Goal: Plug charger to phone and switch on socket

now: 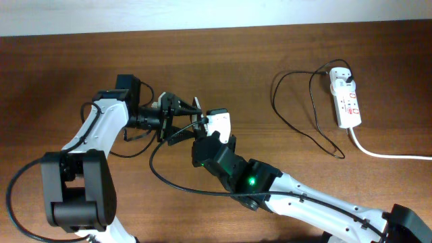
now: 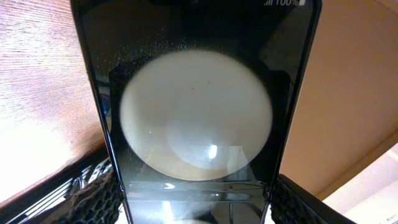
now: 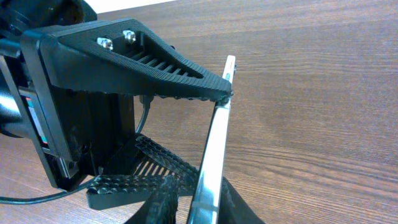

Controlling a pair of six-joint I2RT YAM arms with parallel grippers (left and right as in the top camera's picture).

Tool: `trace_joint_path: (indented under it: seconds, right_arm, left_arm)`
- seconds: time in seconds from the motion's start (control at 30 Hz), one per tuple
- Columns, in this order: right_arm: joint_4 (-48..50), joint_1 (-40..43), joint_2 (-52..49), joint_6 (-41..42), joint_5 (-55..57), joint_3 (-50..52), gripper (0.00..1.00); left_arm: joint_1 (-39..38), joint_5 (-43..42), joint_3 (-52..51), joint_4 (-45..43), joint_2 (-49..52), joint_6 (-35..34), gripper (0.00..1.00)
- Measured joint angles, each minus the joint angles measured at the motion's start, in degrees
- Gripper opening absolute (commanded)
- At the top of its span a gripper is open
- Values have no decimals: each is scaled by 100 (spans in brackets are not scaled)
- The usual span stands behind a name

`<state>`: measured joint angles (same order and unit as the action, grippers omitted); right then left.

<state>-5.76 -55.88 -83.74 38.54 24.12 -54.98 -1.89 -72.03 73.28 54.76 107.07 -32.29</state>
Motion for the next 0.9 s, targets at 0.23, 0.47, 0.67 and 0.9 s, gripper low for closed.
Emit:
trace_joint_path:
  seconds: [0.23, 0.47, 0.67, 0.9]
  right_arm:
    - [-131, 42, -37, 39, 26, 15, 4]
    - [-782, 190, 463, 83, -264, 13, 4]
    - [-1440, 1261, 1539, 955, -1545, 4, 4]
    - [-1099, 1541, 1556, 2284, -2293, 39, 4]
  left_arm:
    - [63, -68, 0, -7, 0, 31, 99]
    - [428, -79, 116, -339, -2, 160, 100]
    - [839, 1517, 249, 98, -2468, 1032, 99]
    - [841, 4280, -1119, 271, -5906, 505, 99]
